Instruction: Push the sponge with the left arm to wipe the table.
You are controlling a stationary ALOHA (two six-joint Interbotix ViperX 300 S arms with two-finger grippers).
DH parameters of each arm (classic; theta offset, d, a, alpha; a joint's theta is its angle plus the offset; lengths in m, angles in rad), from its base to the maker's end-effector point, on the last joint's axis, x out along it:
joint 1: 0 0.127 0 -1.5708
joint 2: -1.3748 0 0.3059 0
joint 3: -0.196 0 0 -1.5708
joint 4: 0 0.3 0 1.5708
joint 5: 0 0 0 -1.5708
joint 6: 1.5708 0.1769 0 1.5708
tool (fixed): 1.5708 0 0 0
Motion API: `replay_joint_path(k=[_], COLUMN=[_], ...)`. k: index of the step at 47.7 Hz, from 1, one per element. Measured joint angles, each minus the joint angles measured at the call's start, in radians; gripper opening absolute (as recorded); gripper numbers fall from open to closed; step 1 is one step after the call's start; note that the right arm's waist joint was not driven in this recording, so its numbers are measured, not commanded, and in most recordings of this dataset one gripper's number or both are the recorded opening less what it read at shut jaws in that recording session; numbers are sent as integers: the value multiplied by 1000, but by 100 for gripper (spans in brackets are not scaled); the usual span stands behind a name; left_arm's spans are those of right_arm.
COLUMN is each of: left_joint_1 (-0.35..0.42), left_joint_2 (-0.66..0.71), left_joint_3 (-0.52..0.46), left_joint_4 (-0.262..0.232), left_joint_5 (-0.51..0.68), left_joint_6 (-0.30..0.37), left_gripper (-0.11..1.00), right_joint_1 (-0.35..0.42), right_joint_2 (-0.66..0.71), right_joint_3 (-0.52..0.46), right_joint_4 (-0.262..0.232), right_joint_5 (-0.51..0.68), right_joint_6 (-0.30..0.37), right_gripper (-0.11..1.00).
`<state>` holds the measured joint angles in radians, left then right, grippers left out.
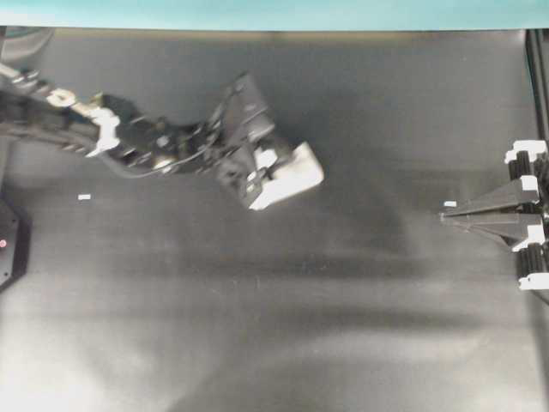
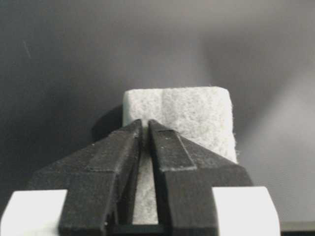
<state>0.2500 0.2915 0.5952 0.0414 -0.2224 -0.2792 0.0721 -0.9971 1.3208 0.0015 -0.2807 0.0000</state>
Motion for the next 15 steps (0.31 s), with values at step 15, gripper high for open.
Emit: replay_joint_path(k=[15], left_joint_1=[-104], left_joint_2=[-130], left_joint_3=[169], left_joint_4=[2], left_joint_5=[23], left_joint_6=[-87], left_gripper=[7], right_joint_1=[0], right_joint_2=[0], right_joint_3=[0], right_joint_4=[0], right_joint_5=[-2], right_joint_6=[0], right_gripper=[1])
